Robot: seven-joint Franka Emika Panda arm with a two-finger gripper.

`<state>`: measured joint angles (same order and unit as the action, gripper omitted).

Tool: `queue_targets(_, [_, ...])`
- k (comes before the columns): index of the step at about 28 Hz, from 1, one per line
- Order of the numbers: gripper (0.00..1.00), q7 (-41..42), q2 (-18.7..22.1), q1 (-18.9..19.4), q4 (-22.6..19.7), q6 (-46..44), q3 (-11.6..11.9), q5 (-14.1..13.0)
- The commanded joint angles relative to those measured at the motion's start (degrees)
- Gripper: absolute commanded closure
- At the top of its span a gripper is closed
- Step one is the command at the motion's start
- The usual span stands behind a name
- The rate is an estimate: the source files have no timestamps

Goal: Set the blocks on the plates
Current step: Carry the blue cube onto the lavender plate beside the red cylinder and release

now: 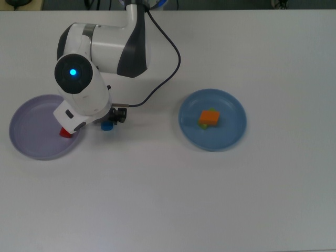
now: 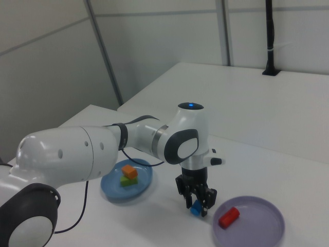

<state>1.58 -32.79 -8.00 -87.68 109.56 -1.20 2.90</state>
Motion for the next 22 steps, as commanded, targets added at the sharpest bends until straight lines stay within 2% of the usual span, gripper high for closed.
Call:
queue_targets(1, [0.39, -1.14, -0.44, 0.61, -0.48, 1.63, 0.68, 1.14])
queue_targets(2, [0.41, -1.14, -0.44, 0.61, -0.48, 1.63, 0.68, 1.14])
queue_targets(4, [0.59, -1.14, -0.44, 0.53, -0.48, 1.63, 0.68, 1.14])
queue_targets(5, [0.83, -1.14, -0.44, 0.61, -0.48, 1.63, 0.68, 1.14])
queue_targets(6, [0.97, -1.14, -0.44, 0.61, -0.48, 1.63, 0.68, 1.14])
queue_targets(7, [1.0, -1.23, -0.44, 0.61, -0.48, 1.63, 0.68, 1.14])
queue_targets(14, [1.0, -1.23, 0.0, 0.52, -0.04, 1.1, 0.68, 0.88])
queue_targets(20, [1.0, -0.62, 5.62, -1.66, 0.23, -1.26, 0.76, 0.09])
queue_targets(22, [1.0, -0.44, 6.06, -2.46, 1.1, -1.45, 0.85, 0.18])
